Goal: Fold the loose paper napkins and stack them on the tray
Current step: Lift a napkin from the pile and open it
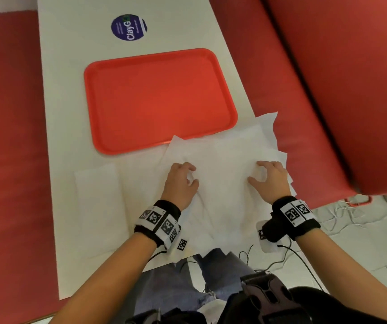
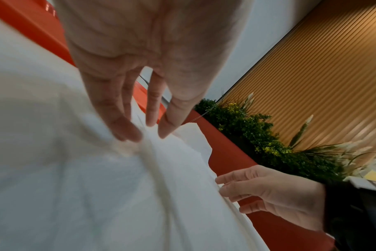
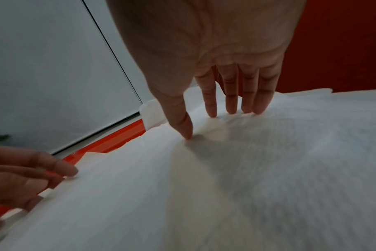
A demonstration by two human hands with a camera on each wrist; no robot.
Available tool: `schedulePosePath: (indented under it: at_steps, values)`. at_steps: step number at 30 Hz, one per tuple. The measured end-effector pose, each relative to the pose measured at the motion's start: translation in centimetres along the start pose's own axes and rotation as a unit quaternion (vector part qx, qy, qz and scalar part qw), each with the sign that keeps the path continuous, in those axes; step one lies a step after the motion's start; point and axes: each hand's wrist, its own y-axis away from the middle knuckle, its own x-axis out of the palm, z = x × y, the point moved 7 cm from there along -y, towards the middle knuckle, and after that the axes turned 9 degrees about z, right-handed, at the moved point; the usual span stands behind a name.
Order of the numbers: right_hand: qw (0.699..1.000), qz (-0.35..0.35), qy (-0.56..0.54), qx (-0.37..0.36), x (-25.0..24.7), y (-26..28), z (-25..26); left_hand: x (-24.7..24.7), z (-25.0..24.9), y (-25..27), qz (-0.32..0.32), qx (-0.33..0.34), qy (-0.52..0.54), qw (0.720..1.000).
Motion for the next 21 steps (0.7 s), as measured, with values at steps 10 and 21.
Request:
schedulePosePath:
  at_steps: [10,21]
  values:
    - [0.999,0.018,-0.052,0.003,-0.5,-2.1,-0.9,1.5,-1.4,-0.9,-0.073,0.02,-0.004,0.997]
    - [0.999,0.03,0.022,0.001,-0.3,-2.4,-0.1,1.0,-2.1,0.2,-0.145,0.073,-0.125,0.979]
